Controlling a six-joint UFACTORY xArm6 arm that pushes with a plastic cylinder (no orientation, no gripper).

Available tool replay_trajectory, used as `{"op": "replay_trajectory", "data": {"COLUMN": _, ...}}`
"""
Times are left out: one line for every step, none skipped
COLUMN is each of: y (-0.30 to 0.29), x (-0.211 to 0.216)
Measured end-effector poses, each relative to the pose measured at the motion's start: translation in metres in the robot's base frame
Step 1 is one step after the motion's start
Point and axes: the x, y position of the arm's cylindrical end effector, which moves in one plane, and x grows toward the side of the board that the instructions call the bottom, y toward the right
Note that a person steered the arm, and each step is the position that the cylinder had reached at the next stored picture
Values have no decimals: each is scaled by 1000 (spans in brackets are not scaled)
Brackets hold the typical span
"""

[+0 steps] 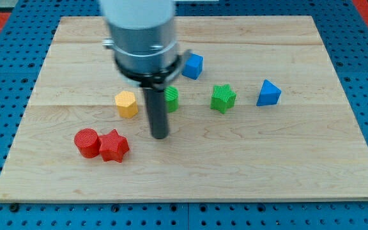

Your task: Push yellow blocks above the red blocks

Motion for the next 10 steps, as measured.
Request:
{"op": "replay_trajectory", "data": {"y": -45, "x": -4}}
{"op": "replay_trajectory", "data": {"y": -112, "x": -26}}
{"op": "replay_trajectory", "data": {"y": -99, "x": -71}}
{"op": "replay_trajectory", "data": {"y": -107, "x": -74}}
{"op": "replay_trajectory", "data": {"y": -159, "x": -34}}
{"op": "replay_trajectory", "data": {"y": -110, "x": -39}}
{"op": "replay_trajectory", "data": {"y": -67, "x": -71}}
{"op": "replay_trajectory", "data": {"y": -50, "x": -79}}
{"op": "replay_trajectory", "data": {"y": -35, "x": -67}}
{"op": "replay_trajectory", "data": {"y": 7, "x": -80}}
